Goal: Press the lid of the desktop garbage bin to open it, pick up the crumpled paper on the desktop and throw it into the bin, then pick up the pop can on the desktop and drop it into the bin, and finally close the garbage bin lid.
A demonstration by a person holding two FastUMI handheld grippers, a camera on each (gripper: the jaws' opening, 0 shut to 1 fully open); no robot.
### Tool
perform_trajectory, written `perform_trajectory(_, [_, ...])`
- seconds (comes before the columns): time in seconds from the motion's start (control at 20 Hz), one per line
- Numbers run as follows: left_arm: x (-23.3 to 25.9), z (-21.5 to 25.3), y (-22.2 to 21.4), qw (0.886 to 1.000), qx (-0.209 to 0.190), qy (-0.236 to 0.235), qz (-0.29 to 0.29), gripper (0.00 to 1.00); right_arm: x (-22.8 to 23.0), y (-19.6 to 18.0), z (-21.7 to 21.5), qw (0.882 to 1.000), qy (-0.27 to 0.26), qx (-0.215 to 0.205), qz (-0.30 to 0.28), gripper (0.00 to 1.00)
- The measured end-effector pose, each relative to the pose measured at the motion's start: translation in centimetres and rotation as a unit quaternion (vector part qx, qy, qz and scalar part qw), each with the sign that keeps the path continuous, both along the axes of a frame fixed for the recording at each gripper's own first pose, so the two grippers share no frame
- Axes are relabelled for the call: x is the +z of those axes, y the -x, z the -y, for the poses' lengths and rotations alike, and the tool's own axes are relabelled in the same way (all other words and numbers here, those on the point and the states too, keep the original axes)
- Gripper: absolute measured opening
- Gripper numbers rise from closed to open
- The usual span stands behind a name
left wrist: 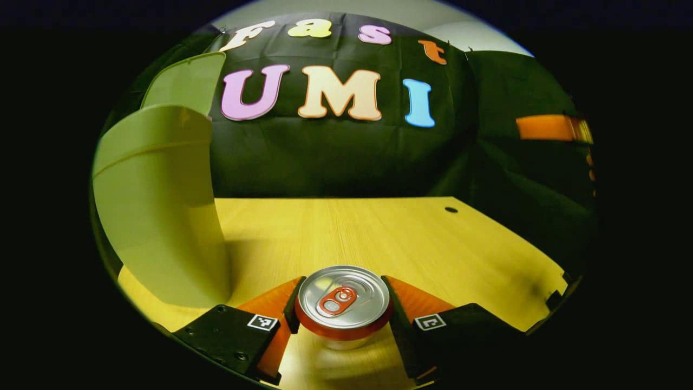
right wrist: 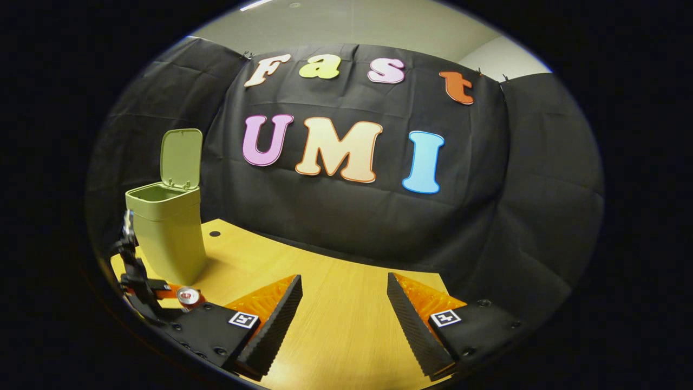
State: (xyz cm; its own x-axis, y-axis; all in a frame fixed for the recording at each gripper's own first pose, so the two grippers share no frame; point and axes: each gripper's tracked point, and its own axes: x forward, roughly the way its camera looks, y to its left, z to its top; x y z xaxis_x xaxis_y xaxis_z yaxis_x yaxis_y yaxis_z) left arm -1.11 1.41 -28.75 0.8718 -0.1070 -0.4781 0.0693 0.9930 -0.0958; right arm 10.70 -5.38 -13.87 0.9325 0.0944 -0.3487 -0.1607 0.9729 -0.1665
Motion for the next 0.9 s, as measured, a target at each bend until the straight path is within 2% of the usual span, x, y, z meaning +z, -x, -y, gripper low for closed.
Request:
perform_trajectory(0.3, [11.7,-3.4,-6.1,0.994,-0.004,-0.025,0.109,0.76,0.0,-0.3,-2.9,0.999,-0.031,0.018,0.011,0.99])
perform_trajectory(0.6, [19.6,-6.8,-9.3,0.983,0.008,-0.045,0.179,0.76,0.1,-0.2,-4.3,0.998,-0.055,0.017,0.017,0.99])
perform_trajectory(0.75, [21.9,-10.2,-10.3,0.978,0.035,-0.061,0.194,0.75,0.0,-0.2,-4.8,0.998,-0.064,0.014,0.014,0.99])
perform_trajectory(0.9, [23.8,-15.7,-10.8,0.971,0.084,-0.085,0.207,0.75,-0.5,-0.1,-5.3,0.998,-0.067,0.012,0.009,0.99])
